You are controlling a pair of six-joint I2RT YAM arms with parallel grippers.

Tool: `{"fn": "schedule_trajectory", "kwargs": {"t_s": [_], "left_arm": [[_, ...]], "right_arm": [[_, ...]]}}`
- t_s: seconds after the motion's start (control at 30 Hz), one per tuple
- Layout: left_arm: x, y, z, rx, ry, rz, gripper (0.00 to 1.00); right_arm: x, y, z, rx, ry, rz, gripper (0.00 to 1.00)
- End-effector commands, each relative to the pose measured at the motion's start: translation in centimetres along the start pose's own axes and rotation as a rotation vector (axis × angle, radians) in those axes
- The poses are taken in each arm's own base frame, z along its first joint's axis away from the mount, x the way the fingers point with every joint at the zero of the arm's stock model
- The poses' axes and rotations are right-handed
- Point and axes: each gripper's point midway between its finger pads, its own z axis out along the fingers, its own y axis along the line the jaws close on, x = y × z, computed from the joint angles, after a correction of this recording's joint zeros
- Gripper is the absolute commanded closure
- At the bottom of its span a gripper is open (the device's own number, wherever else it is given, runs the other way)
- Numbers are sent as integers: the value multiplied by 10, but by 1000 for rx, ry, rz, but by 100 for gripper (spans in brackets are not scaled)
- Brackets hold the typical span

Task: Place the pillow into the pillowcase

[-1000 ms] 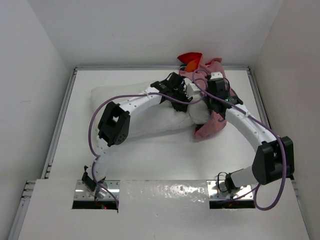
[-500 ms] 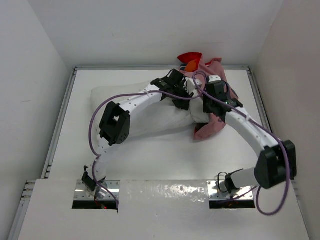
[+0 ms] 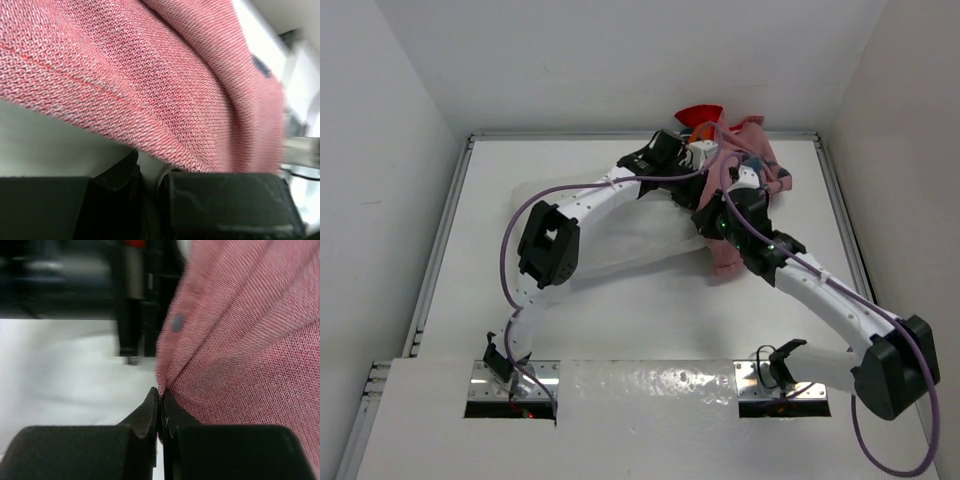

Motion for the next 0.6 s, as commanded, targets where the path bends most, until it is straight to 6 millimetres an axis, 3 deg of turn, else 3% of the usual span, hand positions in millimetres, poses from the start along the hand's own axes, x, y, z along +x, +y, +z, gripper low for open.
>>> {"fn": "schedule_trajectory", "kwargs": {"t_s": [0.0,0.03,0.07,0.1,0.13,0.23,0.27,0.3,0.4,0.47,0.57], "left_arm": [[-37,-52,-2,328,-129,-50,100],[-32,-55,-3,351,-116,-54,100],[-20,-52,-3,344,-77,-39,86],[-13,-47,-5,322,-52,-23,76],[3,-37,-8,264,12,25,59],[20,-17,-17,138,104,122,44],[25,-1,-29,35,162,175,36],[28,7,-37,-17,196,200,35],[23,40,-85,-251,297,302,30],[11,59,-123,-398,317,345,30],[-17,69,-161,-514,268,376,29]], "right_arm": [[-6,9,8,-64,-29,137,100],[-2,-8,9,-27,-17,167,100],[4,-36,10,21,-1,224,100],[7,-47,8,49,0,222,100],[4,-55,3,75,-9,154,94],[12,-68,-6,150,75,53,69],[2,-63,-9,141,80,-10,53],[6,-65,-14,152,119,-39,47],[-14,-62,-26,169,112,-121,34],[-33,-59,-31,185,83,-155,32],[-51,-60,-29,225,58,-163,34]]}}
